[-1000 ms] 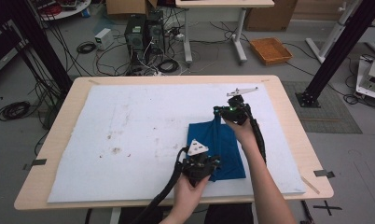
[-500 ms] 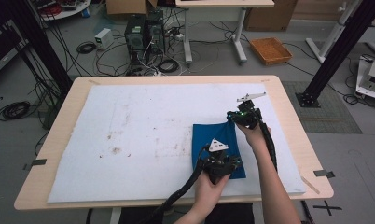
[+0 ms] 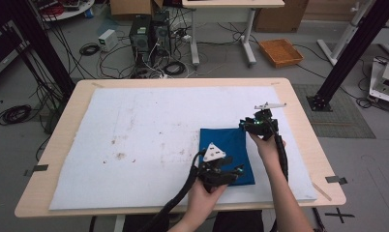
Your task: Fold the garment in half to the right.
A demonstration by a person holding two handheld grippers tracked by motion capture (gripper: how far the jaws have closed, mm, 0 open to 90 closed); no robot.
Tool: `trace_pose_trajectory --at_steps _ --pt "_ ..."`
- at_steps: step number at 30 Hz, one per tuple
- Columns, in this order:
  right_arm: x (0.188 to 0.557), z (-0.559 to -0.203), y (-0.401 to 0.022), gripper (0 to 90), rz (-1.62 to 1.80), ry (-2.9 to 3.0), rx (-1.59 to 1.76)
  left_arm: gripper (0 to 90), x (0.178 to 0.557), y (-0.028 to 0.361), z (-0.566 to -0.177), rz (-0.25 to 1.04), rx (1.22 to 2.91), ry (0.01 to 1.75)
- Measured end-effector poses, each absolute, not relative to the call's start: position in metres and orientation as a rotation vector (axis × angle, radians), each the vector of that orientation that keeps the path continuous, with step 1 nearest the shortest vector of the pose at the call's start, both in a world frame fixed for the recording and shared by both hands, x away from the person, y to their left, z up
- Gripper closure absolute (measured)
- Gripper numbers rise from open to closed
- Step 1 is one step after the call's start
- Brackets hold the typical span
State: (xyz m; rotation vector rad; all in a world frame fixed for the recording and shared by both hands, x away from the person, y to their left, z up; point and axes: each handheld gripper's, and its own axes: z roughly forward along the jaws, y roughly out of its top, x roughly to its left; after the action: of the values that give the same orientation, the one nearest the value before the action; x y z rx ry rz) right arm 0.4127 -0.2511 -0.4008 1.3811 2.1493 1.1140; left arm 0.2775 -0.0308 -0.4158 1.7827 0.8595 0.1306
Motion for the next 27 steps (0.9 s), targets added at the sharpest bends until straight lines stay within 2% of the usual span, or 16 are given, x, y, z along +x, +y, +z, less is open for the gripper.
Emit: trace_pose_trajectory --at_steps 6,9,20,27 --pt "0.410 -0.416 -0.246 73.7 1.115 2.165 1.416 49.3 0.272 0.011 -0.409 0.192 1.805 0.880" --pt "0.414 -0.420 -0.249 89.8 1.107 2.159 1.433 49.2 0.270 0.031 -0.407 0.222 1.801 0.902" --pt "0.409 -0.430 -0.270 90.0 1.096 2.087 1.517 49.2 0.264 0.084 -0.411 0.275 1.781 0.978" --pt "0.400 -0.425 -0.277 77.0 1.108 2.048 1.514 49.2 0.262 0.103 -0.413 0.301 1.781 0.997"
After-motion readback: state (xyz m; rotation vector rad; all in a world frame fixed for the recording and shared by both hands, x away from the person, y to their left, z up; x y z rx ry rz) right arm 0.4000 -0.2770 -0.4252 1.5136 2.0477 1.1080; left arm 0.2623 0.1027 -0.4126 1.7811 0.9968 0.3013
